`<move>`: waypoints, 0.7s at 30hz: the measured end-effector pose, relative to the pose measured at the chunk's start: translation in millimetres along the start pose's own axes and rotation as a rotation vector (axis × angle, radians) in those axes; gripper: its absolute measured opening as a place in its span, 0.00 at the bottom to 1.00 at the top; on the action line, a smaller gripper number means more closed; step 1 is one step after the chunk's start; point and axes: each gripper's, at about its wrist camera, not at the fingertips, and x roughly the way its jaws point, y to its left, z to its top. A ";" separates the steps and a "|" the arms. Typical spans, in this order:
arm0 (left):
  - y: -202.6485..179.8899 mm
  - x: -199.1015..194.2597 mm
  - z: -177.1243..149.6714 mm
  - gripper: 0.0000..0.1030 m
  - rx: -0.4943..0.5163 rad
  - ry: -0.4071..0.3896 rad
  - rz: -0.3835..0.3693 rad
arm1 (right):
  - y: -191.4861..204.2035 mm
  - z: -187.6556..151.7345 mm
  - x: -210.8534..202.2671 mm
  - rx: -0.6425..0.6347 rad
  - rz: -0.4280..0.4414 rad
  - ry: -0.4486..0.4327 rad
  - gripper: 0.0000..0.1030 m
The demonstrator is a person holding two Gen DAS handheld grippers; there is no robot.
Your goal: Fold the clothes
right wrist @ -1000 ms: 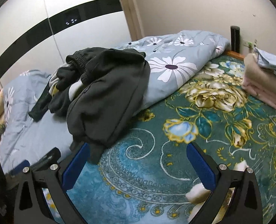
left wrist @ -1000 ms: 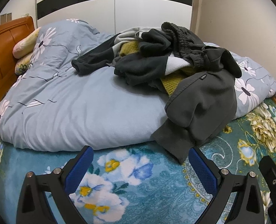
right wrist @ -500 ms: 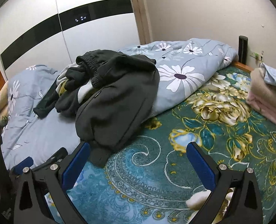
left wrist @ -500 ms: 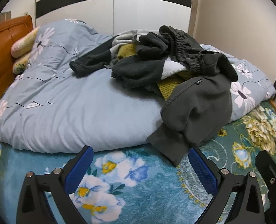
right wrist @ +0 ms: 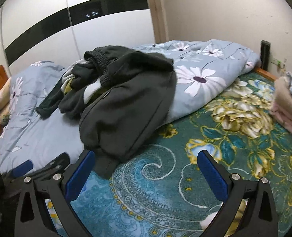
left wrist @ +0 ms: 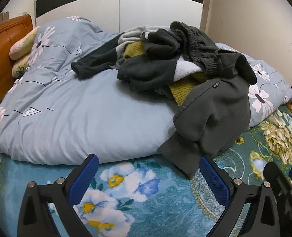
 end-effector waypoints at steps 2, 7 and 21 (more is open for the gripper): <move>-2.5 4.2 -1.6 1.00 -0.001 0.001 0.011 | -3.7 -1.5 3.1 0.016 0.005 0.009 1.00; -6.2 17.5 -2.2 1.00 -0.024 0.050 0.001 | -13.1 -5.1 10.8 0.057 0.016 0.032 1.00; -50.4 26.4 58.9 1.00 0.172 0.028 -0.034 | -46.0 -10.3 20.9 0.200 0.000 0.064 1.00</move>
